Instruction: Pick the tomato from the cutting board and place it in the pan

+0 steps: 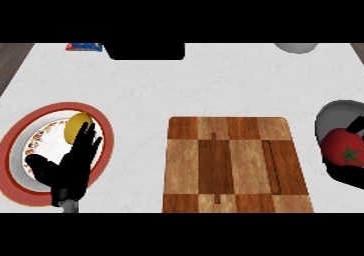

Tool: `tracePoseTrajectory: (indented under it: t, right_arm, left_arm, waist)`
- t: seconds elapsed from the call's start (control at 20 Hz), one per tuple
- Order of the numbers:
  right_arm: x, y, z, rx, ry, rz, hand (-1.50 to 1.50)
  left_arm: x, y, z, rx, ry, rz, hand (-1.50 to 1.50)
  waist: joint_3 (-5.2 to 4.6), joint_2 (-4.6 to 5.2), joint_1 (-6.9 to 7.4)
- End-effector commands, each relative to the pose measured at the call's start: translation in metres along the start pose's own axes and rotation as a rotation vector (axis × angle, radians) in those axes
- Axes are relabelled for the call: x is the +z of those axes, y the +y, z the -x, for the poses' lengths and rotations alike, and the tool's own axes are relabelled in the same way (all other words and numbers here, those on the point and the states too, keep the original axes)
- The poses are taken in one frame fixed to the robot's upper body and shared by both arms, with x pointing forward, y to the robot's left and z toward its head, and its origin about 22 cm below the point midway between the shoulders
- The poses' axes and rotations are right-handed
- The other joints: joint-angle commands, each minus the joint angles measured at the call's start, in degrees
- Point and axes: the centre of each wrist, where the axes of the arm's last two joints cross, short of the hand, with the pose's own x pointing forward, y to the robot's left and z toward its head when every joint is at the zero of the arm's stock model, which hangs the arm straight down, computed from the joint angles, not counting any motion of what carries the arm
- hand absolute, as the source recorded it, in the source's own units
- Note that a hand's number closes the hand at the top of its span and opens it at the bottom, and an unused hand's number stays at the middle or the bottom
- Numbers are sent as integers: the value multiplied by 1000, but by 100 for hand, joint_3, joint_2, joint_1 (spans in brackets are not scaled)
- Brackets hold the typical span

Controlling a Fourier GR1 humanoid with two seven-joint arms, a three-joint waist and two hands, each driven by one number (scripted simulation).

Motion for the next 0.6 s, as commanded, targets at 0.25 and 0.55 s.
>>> tracePoseTrajectory:
  t: [0.25,0.55]
  right_arm:
    - [-82,33,71,-53,70,31,150]
    - [-106,52,131,-32,90,0,150]
  left_arm:
    - [11,-13,13,-8,89,-5,0]
    - [7,-17,24,-7,91,23,0]
  waist:
    - [-30,57,135]
    - [-25,101,178]
